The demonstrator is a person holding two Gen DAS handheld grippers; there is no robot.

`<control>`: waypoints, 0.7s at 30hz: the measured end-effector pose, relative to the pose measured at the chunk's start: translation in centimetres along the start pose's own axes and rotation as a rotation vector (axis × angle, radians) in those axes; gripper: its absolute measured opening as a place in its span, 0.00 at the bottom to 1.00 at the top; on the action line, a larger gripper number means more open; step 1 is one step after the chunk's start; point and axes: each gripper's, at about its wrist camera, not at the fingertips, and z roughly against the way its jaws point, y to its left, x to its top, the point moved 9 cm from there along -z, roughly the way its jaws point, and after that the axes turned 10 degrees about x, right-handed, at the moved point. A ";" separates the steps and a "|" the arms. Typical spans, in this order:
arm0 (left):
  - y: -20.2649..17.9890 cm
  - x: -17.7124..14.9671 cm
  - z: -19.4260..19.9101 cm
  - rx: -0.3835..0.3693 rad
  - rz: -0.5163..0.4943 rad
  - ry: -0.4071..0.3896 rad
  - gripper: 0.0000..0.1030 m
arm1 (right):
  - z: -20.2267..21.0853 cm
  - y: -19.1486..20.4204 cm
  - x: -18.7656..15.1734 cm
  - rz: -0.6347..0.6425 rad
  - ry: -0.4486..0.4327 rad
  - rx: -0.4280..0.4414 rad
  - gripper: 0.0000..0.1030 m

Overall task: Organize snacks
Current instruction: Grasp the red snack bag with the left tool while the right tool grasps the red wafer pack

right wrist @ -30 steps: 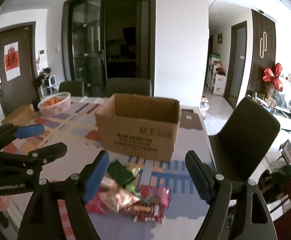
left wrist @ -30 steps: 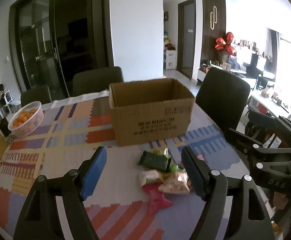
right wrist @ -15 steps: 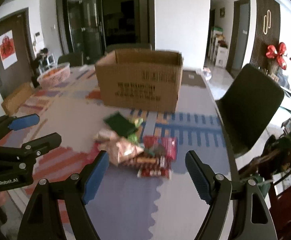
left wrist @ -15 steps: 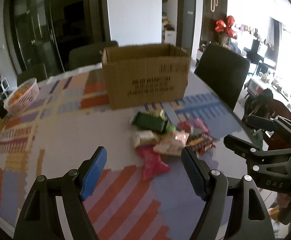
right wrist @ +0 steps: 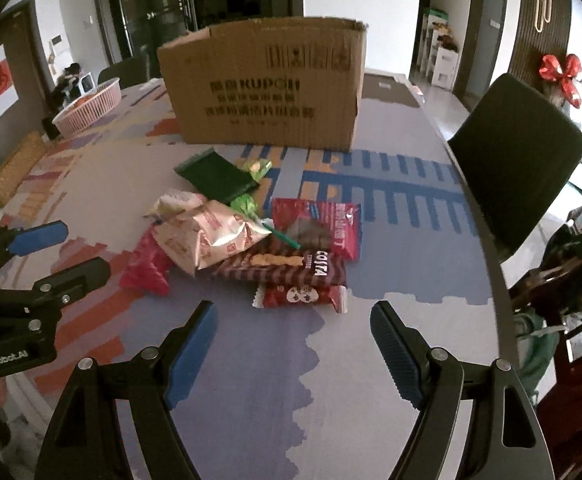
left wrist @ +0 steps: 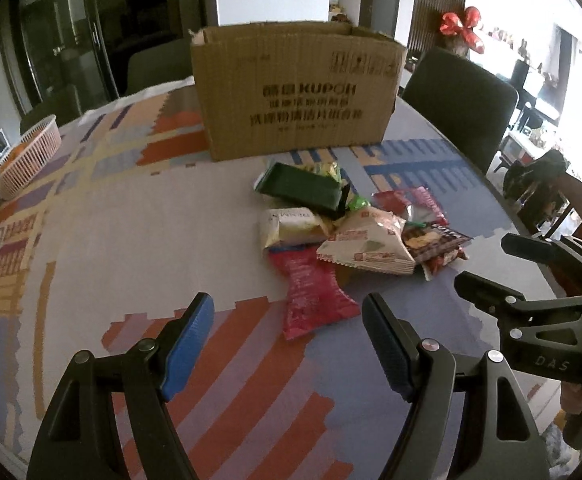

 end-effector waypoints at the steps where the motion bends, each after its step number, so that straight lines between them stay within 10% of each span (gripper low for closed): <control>1: 0.0 0.0 -0.3 0.000 0.003 0.009 0.74 | -0.3 -0.1 0.0 -0.004 0.005 0.002 0.77; 21: -1.4 0.7 -5.4 -0.058 0.037 0.101 0.64 | -4.6 -1.5 0.4 -0.038 0.066 0.032 0.63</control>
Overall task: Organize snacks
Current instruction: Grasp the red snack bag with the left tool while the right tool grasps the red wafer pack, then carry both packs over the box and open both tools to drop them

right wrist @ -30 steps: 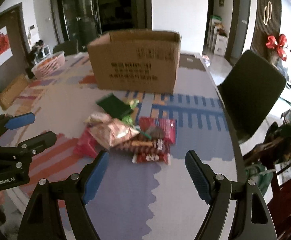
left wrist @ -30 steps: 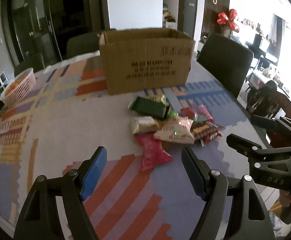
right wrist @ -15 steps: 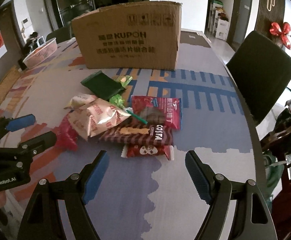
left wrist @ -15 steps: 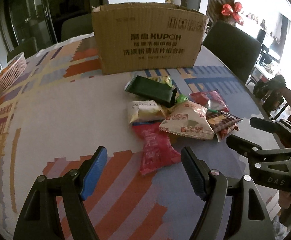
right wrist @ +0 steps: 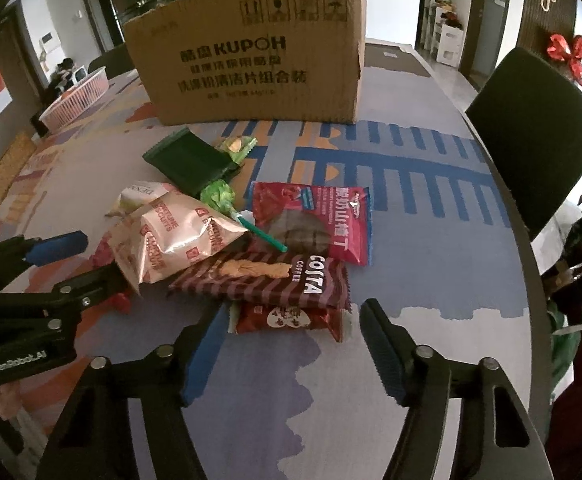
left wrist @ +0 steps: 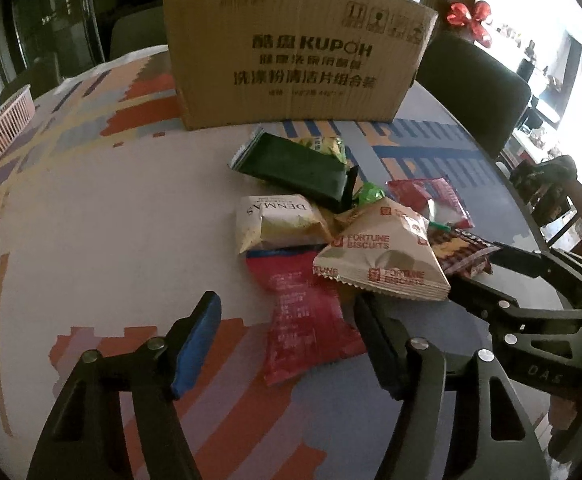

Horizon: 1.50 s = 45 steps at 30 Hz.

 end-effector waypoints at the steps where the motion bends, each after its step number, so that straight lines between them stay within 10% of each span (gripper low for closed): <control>1: 0.0 0.0 -0.1 -0.002 0.004 0.003 0.62 | -0.1 0.0 0.0 0.001 0.001 0.001 0.62; 13: -0.4 -0.7 -0.5 -0.038 0.016 0.038 0.35 | -0.5 0.4 -0.2 -0.001 0.012 0.018 0.50; 45: 0.3 0.1 9.0 -0.044 0.038 -0.151 0.33 | 7.5 4.0 0.7 0.043 -0.143 0.070 0.49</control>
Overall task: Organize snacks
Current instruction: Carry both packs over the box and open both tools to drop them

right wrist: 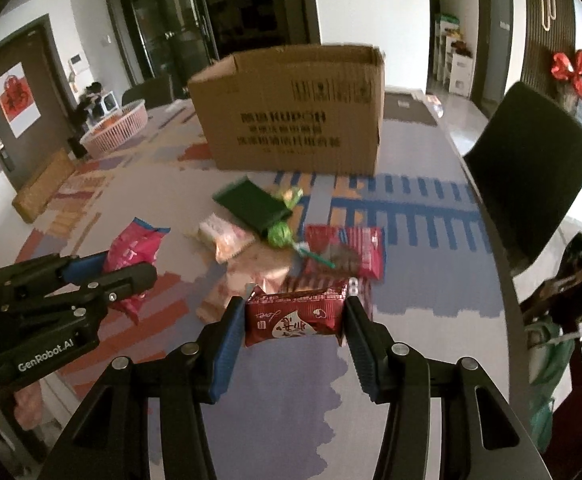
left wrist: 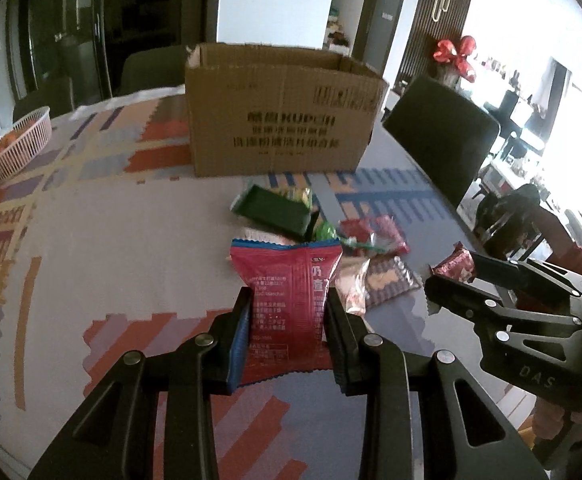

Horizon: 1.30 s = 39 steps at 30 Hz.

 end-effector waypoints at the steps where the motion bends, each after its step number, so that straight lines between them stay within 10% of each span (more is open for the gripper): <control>1: 0.0 0.2 0.1 0.000 0.000 -0.007 0.33 | 0.1 0.1 0.3 0.005 -0.008 0.001 0.49; 24: 1.5 12.7 3.7 0.047 -0.029 -0.273 0.33 | 3.9 0.4 12.8 0.095 -0.258 -0.037 0.49; 39: 3.2 21.0 2.0 0.060 -0.064 -0.301 0.33 | 3.1 0.3 21.5 0.162 -0.316 -0.050 0.49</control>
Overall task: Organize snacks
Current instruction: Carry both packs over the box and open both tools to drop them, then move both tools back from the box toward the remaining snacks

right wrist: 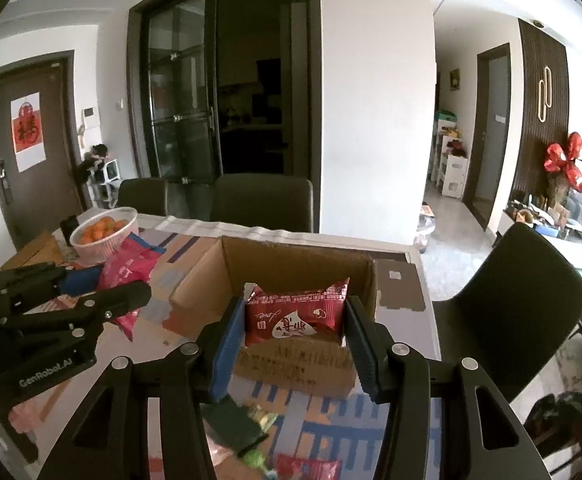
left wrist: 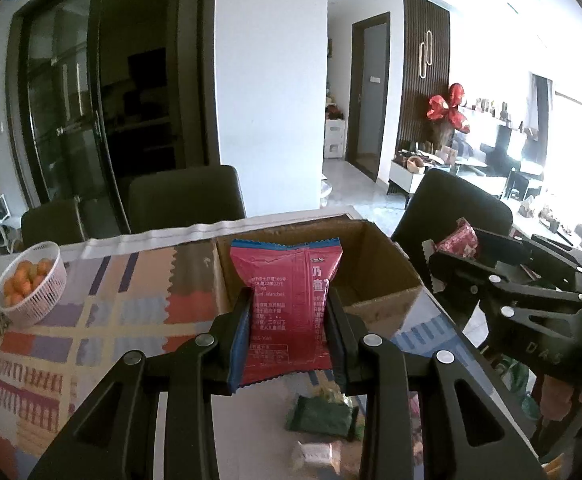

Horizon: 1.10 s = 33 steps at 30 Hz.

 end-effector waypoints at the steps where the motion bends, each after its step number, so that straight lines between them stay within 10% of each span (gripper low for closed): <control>1: 0.0 0.2 -0.2 -0.003 -0.001 0.003 0.33 | -0.4 -0.1 0.3 0.001 0.003 0.001 0.49; 25: -0.5 1.9 -10.7 -0.030 -0.012 0.172 0.34 | -8.8 -3.6 0.3 -0.032 0.133 0.007 0.50; 29: 0.7 2.0 -11.0 0.039 0.000 0.149 0.64 | -9.0 -4.4 0.2 -0.016 0.135 -0.065 0.66; 33: 1.0 1.7 -9.7 0.069 -0.030 0.121 0.65 | -8.1 -4.5 0.0 -0.024 0.127 -0.075 0.67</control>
